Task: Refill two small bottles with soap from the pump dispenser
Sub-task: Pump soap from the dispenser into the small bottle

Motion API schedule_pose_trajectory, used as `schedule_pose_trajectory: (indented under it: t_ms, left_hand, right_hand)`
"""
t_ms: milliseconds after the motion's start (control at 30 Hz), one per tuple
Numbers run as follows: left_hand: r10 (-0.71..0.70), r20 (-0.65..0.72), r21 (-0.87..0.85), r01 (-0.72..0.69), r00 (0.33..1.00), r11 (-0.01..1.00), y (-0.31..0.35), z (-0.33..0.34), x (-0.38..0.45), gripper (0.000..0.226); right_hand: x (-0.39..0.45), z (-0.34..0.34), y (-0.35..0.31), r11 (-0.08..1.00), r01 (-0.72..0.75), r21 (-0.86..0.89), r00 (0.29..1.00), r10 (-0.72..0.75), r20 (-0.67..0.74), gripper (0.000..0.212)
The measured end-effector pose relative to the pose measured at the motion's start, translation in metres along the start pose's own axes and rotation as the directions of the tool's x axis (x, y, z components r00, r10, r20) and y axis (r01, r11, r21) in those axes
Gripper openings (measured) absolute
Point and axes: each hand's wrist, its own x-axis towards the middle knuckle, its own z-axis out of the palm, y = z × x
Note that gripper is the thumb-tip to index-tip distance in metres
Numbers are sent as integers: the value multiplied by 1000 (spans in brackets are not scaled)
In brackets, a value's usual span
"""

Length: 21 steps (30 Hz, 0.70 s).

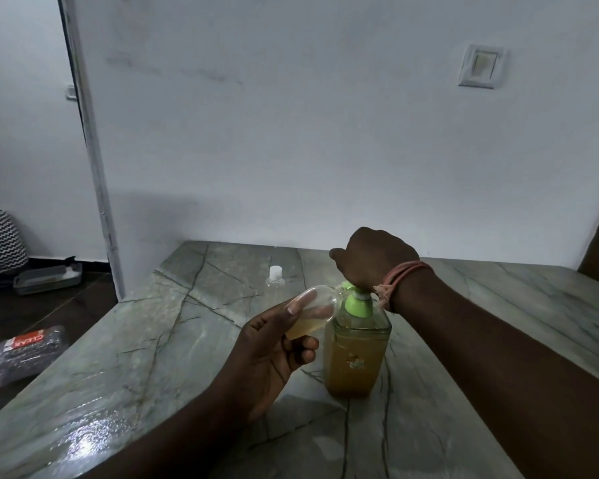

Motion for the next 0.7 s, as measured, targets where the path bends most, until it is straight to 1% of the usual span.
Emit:
schedule_pose_trajectory:
  t_ms: [100,167,233,267,400,533,567,633,700]
  left_hand:
    - [-7,-9,-23,7,1000,1000,-1,-1,3,62]
    - [-1,-11,-21,1,1000,1000,-1,-1,5,67]
    - [6,-12,-3,-6,1000,1000,-1,1,5,72]
    - [6,-12,5,-6,1000,1000,-1,1,4,72]
    - [5,-31,28,-4,1000,1000,-1,2,4,71]
    - [3,-44,11,-2,999,1000,-2,3,3,70]
    - [2,-43,10,-1,999,1000,-2,2,3,67]
    - [3,-43,22,-2,999,1000,-3,1,4,63]
    - [4,-46,18,-3,999,1000,-3,2,3,68]
  right_hand:
    - [5,-5,-4,996,58,-66,997,-61,-36,39]
    - [7,-3,-4,998,56,-33,997,-57,-54,39]
    - [4,0,-2,999,15,37,999,-13,-42,38]
    - [2,2,-1,999,4,43,999,-2,-37,38]
    - [1,-1,-1,1000,4,0,1000,-4,-22,34]
    - [3,-10,-8,990,96,-99,991,-105,-83,37]
    - [3,-9,-7,992,97,-86,990,-105,-91,38]
    - [3,-2,-5,998,59,18,996,-57,-73,38]
    - [1,4,-1,995,8,97,999,-5,-32,39]
